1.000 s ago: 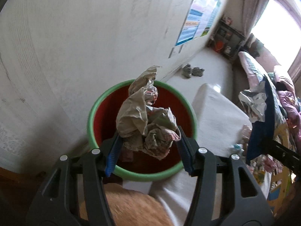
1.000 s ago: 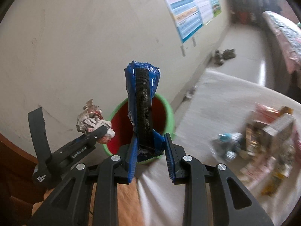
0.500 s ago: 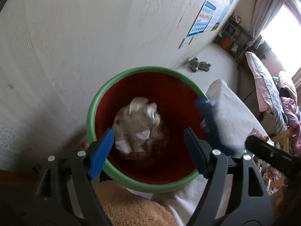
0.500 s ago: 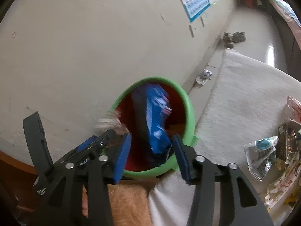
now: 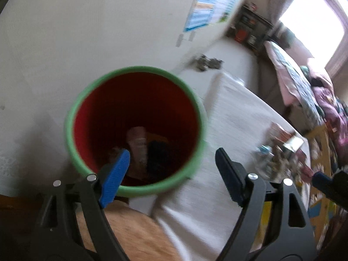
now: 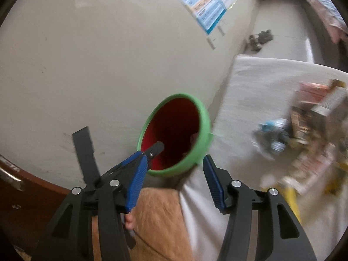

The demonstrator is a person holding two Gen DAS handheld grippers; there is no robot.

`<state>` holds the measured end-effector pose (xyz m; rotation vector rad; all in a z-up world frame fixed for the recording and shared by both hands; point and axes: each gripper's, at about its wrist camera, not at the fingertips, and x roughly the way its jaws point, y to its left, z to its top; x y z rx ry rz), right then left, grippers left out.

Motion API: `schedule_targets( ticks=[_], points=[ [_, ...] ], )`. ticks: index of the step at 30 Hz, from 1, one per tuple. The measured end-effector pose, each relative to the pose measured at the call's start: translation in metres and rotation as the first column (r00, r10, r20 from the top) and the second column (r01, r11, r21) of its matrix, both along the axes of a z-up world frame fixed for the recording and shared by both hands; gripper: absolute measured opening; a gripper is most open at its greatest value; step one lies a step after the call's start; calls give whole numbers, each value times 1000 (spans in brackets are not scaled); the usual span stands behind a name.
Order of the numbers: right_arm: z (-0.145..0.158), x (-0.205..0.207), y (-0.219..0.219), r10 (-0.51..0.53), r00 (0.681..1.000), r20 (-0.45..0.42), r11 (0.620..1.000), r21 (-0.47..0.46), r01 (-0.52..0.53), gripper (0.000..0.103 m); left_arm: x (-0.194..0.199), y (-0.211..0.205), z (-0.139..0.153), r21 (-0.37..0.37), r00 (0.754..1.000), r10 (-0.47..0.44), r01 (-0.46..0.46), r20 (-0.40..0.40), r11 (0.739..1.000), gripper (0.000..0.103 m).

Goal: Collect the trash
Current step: 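Grasp the yellow milk carton with the left gripper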

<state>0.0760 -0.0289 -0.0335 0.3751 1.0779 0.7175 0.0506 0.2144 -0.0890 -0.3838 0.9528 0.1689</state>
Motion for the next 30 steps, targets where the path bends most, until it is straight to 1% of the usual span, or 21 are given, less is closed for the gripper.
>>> schedule_targets(
  ticks=[3,6,7,8,10,11,14,16,18,23,30],
  points=[
    [11,-8,-43,-81,996,24,997,-7,82,53,4,-34,5,-23,997,-77,78,3,997,78],
    [19,-13,-91,-189,981,48,981,-29,190,54,5,-68,6,-42,989,-149,149,-3,988,78],
    [19,-13,-107,-227,972,52,973,-39,229,54,5,-78,4,-58,986,-167,166,-8,984,78],
    [18,-14,-121,-263,963,55,963,-54,265,54,4,-89,2,-88,982,-190,188,-17,978,78],
    [13,-13,-146,-335,940,62,935,-102,340,54,1,-110,-4,-138,974,-223,216,-39,967,84],
    [9,-14,-157,-366,929,61,921,-121,371,54,-1,-124,-10,-163,968,-246,234,-56,958,85],
    [-6,-14,-184,-435,899,40,887,-155,436,54,-5,-152,-22,-176,952,-287,266,-104,948,87],
    [-16,-15,-196,-468,883,17,869,-170,464,54,-8,-168,-33,-191,938,-316,288,-140,939,87],
    [-26,-17,-209,-486,874,-16,864,-161,478,54,-10,-179,-41,-193,930,-325,292,-170,937,88],
    [-33,-20,-214,-481,876,-24,868,-151,473,54,-5,-197,-62,-207,914,-326,280,-241,937,89],
    [-42,-20,-218,-476,877,-58,875,-133,466,54,-1,-217,-80,-196,890,-345,297,-297,935,89]
  ],
)
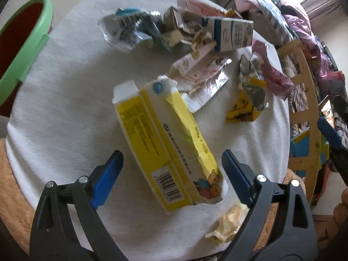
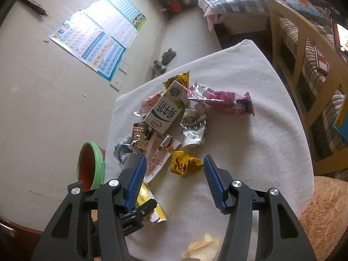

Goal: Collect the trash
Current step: 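Grasp the yellow milk carton with the left gripper, then grasp the yellow snack bag with the right gripper while the left lifts the carton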

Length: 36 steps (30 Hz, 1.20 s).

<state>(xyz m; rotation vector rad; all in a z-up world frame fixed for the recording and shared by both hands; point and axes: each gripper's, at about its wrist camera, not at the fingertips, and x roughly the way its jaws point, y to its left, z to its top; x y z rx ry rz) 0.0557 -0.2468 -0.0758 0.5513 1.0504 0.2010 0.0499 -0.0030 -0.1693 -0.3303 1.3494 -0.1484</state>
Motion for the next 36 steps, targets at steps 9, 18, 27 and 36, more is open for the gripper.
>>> schedule_targets(
  ticks=[9,18,27,36],
  points=[
    [-10,-1,-5,-14,999,-31,1000,17,15,54,0,-1,-6,5,1000,-8,8,-13,1000,89],
    [-14,-1,3,4,999,-41,1000,-6,-5,54,0,0,3,-9,998,-52,53,22,999,61],
    [-21,1,7,9,999,-52,999,-45,-12,54,-1,23,20,10,997,-31,31,69,999,46],
    [-43,14,24,56,996,-76,985,-157,-68,54,-2,38,44,34,989,-4,-1,148,999,46]
  ],
)
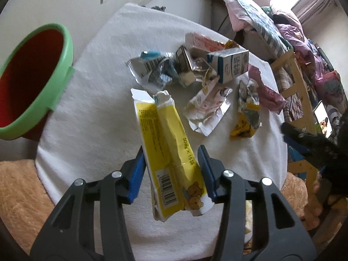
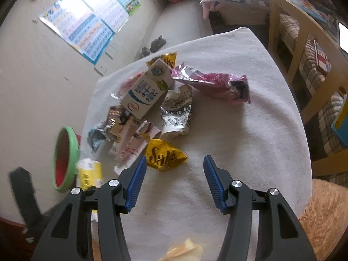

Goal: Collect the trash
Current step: 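Grasp the yellow snack bag with the right gripper while the left lifts the carton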

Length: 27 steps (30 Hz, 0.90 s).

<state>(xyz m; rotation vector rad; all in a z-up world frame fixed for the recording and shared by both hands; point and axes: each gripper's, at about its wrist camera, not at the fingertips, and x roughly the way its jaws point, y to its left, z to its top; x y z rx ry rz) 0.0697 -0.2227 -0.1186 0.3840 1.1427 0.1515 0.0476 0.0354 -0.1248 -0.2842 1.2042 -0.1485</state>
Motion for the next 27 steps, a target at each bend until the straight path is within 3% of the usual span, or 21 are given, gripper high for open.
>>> schedule_targets(
  ticks=[10,13,16,27],
  points=[
    [-33,28,38,111,993,-32,986,-122,-114,53,-1,-3,0,0,1000,-10,10,6,1000,46],
    [-41,32,44,128,991,-41,984,-120,-132,45,-1,-4,2,7,1000,-13,13,12,1000,46],
    [-40,31,46,137,990,-32,984,-112,-140,26,-1,-4,2,12,1000,-13,13,14,1000,46],
    [-23,15,36,112,994,3,992,-52,-112,16,0,0,7,13,1000,-5,5,28,1000,46]
  ],
)
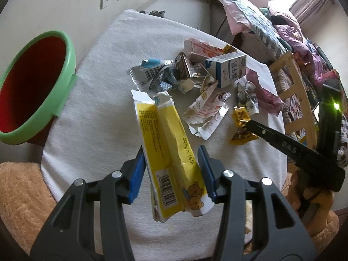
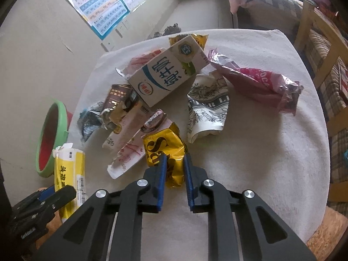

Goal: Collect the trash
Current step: 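Grasp the yellow snack bag with the right gripper while the left lifts the carton, then carry the yellow carton and yellow snack bag over the bin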

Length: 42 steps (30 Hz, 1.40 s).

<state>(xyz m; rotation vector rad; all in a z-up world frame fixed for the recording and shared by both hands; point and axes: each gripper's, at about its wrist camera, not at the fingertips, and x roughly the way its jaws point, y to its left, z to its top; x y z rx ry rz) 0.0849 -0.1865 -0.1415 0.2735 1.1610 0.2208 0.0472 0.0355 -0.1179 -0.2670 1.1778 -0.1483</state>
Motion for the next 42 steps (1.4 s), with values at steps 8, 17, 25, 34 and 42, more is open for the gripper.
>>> schedule_targets(
  ticks=[8,17,25,34,42],
  points=[
    [25,-16,-6,-30,999,44,999,34,28,15,-6,9,19,12,998,20,-21,59,1000,46],
    [50,-29,3,-19,993,113,1000,24,16,15,-15,19,37,12,993,41,-42,113,999,46],
    [67,-37,7,-18,990,142,999,32,13,15,-22,30,48,10,986,70,-72,150,997,46],
    [72,-40,20,8,989,146,1000,24,-12,15,-24,47,49,-1,981,108,-109,158,994,46],
    [87,-41,34,28,986,163,998,55,-37,15,-21,75,53,20,968,159,-166,194,986,46]
  ],
)
